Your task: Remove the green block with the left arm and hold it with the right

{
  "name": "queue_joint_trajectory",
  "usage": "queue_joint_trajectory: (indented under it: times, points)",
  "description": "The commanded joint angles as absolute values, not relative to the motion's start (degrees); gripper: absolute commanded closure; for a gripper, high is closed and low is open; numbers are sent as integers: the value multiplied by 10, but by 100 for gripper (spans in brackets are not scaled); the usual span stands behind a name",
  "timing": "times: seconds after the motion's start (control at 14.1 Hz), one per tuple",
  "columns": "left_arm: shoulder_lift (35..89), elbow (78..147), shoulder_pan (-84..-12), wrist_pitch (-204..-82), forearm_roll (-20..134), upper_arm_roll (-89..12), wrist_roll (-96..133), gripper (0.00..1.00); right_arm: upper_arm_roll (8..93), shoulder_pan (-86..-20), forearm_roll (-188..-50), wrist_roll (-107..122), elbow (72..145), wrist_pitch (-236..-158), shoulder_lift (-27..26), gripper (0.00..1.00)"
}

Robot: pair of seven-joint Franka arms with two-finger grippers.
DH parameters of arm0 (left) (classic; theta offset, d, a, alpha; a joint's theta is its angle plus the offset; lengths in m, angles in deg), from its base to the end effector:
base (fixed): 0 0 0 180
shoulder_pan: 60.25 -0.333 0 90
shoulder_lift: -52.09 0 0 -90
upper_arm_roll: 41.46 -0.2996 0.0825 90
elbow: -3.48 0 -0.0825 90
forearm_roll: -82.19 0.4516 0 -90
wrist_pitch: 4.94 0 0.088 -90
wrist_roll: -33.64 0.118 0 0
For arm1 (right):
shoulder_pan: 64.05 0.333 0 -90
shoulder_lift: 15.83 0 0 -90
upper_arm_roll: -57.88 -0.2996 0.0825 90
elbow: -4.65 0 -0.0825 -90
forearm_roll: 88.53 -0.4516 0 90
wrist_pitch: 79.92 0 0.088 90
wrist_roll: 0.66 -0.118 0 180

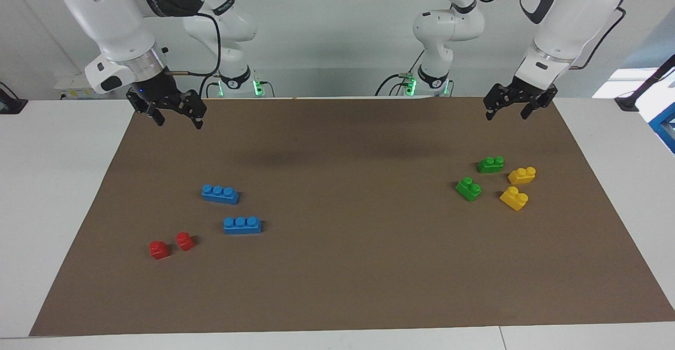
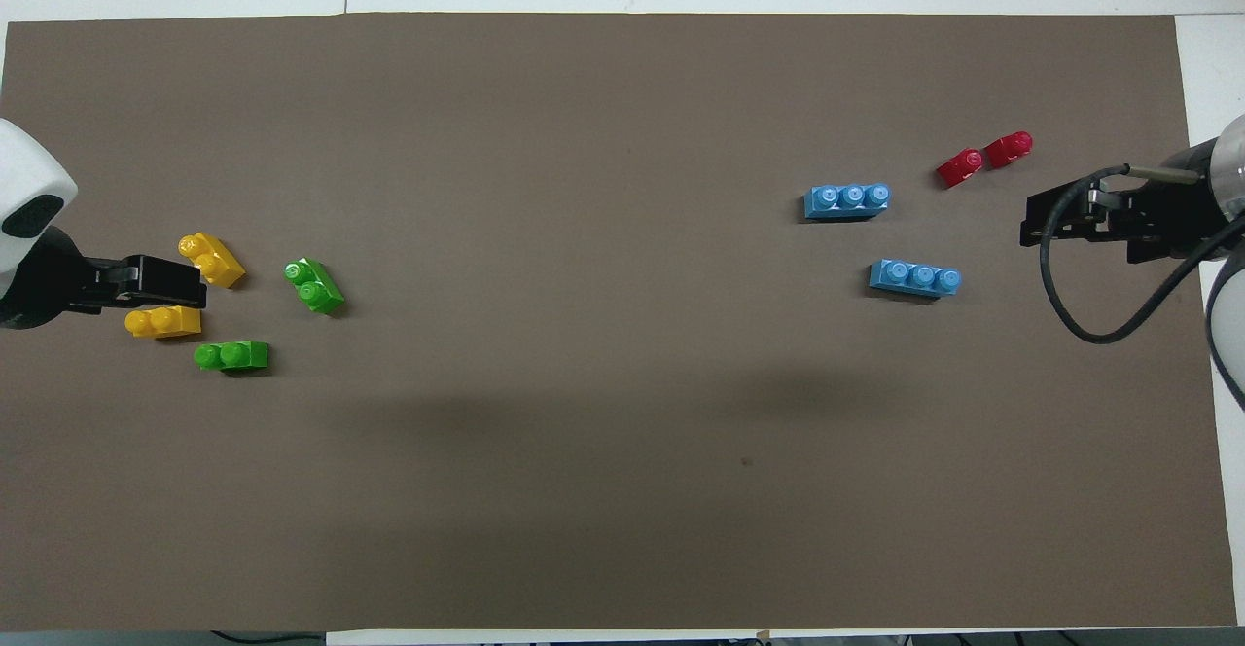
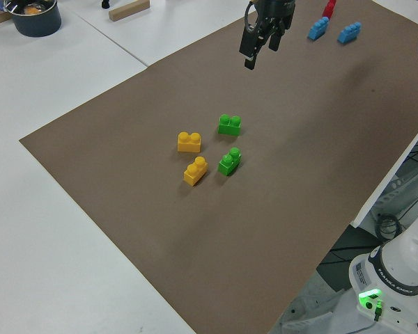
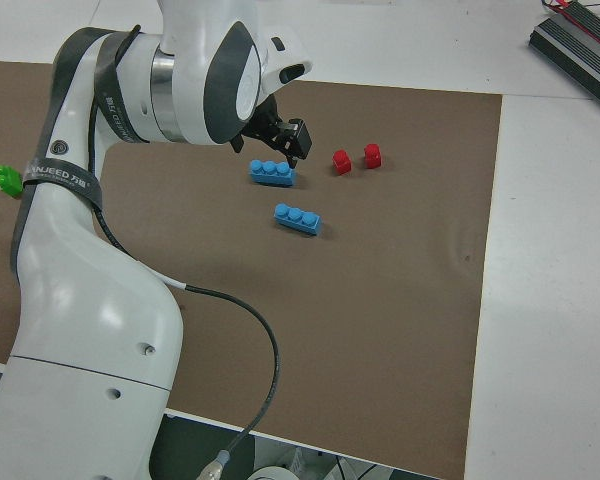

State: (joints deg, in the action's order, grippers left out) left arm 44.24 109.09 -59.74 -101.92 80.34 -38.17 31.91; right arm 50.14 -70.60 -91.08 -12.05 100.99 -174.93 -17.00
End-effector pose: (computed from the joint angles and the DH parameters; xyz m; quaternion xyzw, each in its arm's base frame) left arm 0.5843 -0.0436 0.5425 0.9998 -0.0157 -0.0075 0.0117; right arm 0.6210 0.0184 0.5574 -0.9956 0.0909 0.0038 0.0205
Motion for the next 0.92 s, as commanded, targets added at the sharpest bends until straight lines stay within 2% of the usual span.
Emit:
queue_joint_trajectory:
  times: [0.0, 0.36, 0.85]
  points:
    - [444, 1084, -603, -1013, 797, -379, 328, 0, 497, -710, -903, -131, 1037, -1764, -190, 0]
    - [444, 1084, -603, -1014, 797, -379, 328, 0, 501, -715, -903, -115, 1025, -1761, -191, 0]
    - [444, 1084, -603, -1014, 797, -379, 328, 0, 503, -716, -895, -80, 1001, -1699, -189, 0]
